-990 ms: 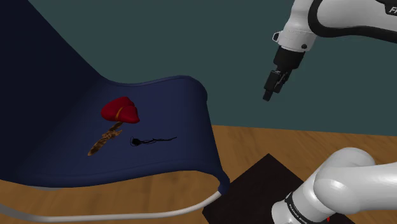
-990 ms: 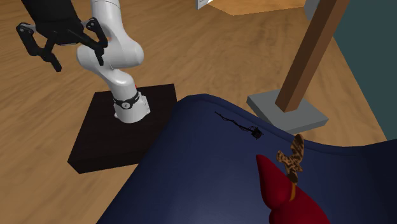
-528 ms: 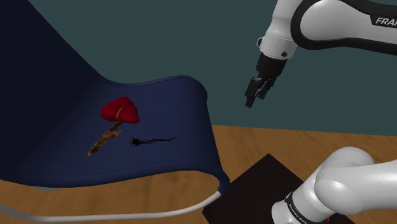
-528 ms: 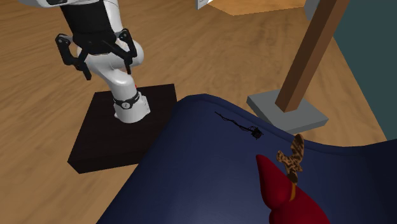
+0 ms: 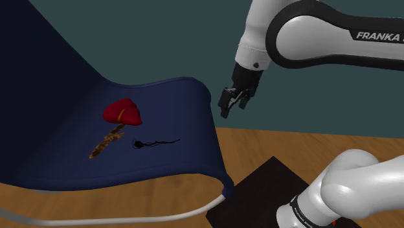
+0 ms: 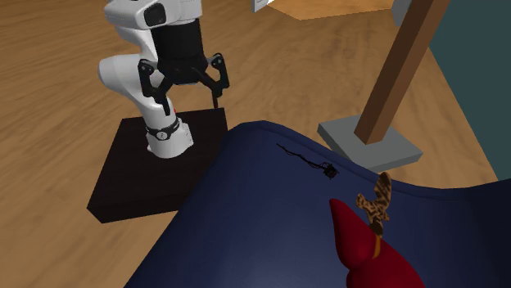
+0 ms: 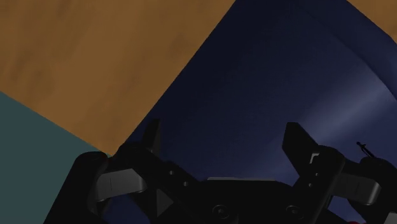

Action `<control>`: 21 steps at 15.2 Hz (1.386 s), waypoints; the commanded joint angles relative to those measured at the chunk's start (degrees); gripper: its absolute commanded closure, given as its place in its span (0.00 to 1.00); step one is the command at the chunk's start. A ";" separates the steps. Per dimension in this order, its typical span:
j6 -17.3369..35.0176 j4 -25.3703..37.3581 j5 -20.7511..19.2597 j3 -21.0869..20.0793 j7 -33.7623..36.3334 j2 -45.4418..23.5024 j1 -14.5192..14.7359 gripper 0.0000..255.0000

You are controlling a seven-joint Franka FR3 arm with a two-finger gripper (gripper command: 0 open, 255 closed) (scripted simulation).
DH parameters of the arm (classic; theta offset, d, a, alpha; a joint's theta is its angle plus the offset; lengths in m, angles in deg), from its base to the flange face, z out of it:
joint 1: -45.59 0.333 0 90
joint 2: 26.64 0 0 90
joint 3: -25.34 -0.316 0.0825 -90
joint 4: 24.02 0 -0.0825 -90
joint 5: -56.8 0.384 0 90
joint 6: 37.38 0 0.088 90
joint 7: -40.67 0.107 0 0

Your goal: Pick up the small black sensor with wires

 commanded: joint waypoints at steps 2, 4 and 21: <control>3.81 1.61 0.57 -4.16 4.98 -4.08 -0.09 0.00; 5.97 3.26 0.37 -6.94 8.36 -7.11 -0.34 0.00; 13.14 31.27 -27.33 -25.35 46.24 -47.24 2.20 0.00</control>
